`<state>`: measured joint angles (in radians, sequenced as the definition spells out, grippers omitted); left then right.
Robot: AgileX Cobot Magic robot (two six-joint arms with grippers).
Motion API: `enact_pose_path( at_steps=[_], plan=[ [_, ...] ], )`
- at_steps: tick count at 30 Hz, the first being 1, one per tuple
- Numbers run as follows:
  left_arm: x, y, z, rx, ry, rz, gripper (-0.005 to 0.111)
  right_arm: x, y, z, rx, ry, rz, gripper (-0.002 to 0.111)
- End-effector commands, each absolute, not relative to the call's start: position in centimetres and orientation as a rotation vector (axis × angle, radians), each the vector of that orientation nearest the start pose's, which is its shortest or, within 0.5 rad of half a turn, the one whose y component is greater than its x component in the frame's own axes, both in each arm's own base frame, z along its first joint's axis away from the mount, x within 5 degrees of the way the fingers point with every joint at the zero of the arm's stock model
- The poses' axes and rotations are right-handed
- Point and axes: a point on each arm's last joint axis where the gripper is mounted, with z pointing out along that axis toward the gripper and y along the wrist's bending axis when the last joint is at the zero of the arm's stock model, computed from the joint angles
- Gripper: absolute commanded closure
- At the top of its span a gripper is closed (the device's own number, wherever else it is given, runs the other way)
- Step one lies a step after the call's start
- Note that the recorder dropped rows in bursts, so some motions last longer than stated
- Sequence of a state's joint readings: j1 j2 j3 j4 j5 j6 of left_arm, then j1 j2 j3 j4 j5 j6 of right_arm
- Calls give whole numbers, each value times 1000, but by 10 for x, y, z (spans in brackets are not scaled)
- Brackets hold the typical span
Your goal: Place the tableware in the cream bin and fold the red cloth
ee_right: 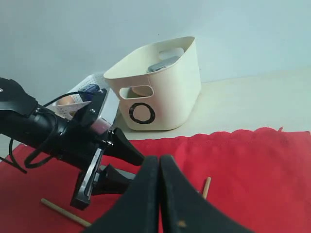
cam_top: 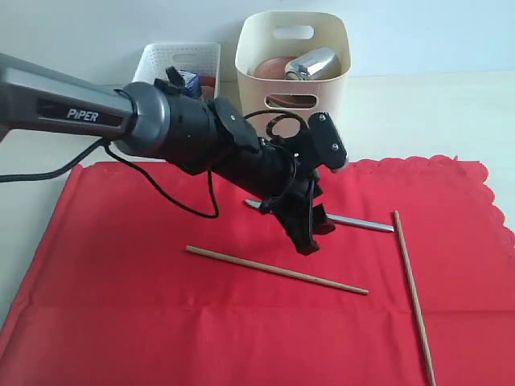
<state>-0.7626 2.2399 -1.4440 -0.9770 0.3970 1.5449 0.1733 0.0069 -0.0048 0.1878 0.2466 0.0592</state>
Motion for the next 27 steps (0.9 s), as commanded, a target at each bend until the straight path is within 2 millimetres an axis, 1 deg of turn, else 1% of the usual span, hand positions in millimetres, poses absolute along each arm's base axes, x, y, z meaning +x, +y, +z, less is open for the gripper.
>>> enact_pose_path(
  at_steps=[1, 5, 7, 8, 10, 12, 14, 20, 23, 27],
  plan=[
    [318, -346, 96, 1666, 1865, -471, 49, 54, 13, 192, 19, 1732, 338, 108],
    [321, -349, 86, 1622, 1927, -502, 49, 54, 13, 192, 19, 1732, 338, 108],
    [319, -350, 82, 1643, 1939, -533, 55, 54, 13, 192, 19, 1732, 338, 108],
    [318, -350, 81, 1660, 1939, -546, 61, 54, 13, 192, 19, 1732, 338, 108],
    [315, -350, 80, 1688, 1939, -569, 77, 54, 13, 192, 19, 1732, 338, 108],
    [314, -350, 80, 1681, 1963, -579, 94, 54, 13, 192, 19, 1732, 338, 108],
    [314, -348, 79, 1677, 1991, -565, 107, 54, 13, 192, 19, 1732, 338, 108],
    [315, -345, 82, 1655, 2048, -532, 106, 54, 13, 192, 19, 1732, 338, 108],
    [316, -346, 92, 1617, 2059, -543, 106, 54, 13, 192, 19, 1732, 338, 108],
    [315, -346, 115, 1592, 2030, -556, 106, 54, 13, 192, 19, 1732, 338, 108]
  ],
)
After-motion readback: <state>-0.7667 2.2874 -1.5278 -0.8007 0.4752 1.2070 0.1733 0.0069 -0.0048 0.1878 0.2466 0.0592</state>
